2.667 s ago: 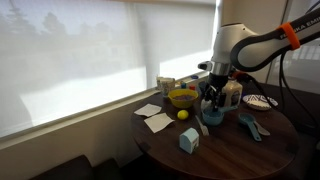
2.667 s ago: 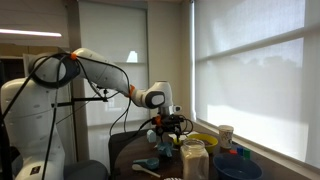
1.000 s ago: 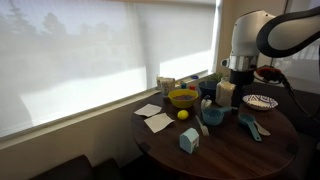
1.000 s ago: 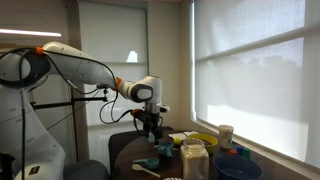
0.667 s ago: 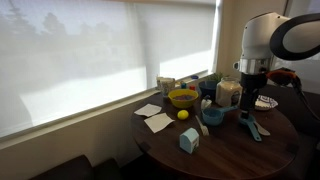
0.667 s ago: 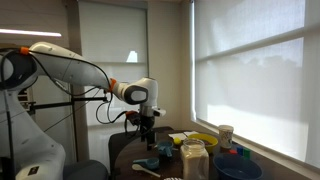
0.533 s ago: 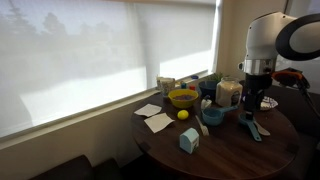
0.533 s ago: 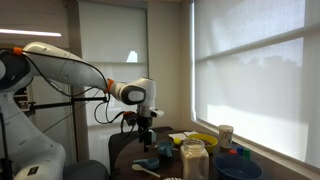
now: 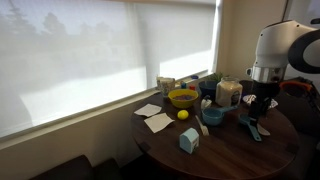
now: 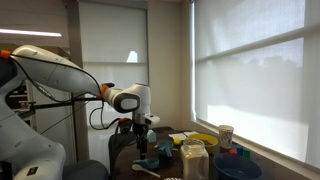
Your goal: Put the medium soup ladle in the large soup ladle and the small soup ladle in the medium soup ladle
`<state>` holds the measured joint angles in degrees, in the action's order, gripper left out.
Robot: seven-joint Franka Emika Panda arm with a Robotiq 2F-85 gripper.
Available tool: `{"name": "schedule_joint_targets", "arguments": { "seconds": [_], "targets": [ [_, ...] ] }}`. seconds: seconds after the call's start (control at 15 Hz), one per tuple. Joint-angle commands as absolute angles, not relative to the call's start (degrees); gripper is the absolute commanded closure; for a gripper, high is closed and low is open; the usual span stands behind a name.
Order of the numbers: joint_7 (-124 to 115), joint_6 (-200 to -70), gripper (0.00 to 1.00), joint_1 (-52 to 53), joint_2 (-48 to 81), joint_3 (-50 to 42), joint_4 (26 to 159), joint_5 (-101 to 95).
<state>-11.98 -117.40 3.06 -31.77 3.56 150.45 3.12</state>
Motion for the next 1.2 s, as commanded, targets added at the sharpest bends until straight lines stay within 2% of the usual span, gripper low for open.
{"name": "schedule_joint_targets", "arguments": {
  "seconds": [0.0, 0.73, 0.87, 0.93, 1.0, 1.07, 1.13],
  "targets": [
    [-14.91, -123.03, 0.0, 1.93, -32.78, 4.81, 154.05, 3.92],
    [-19.81, -134.66, 0.0, 1.47, -31.08, 5.3, 157.3, 4.72],
    [-19.93, -135.79, 0.18, 1.33, -30.99, 5.42, 157.29, 4.7],
    [-19.87, -136.24, 0.34, 1.32, -30.92, 5.42, 157.29, 4.72],
    [-19.91, -136.54, 0.43, 1.3, -30.89, 5.44, 157.28, 4.72],
    [-19.9, -136.73, 0.49, 1.33, -30.84, 5.43, 157.28, 4.76],
    [-19.89, -136.73, 0.49, 1.36, -30.75, 5.43, 157.28, 4.78]
  ]
}}
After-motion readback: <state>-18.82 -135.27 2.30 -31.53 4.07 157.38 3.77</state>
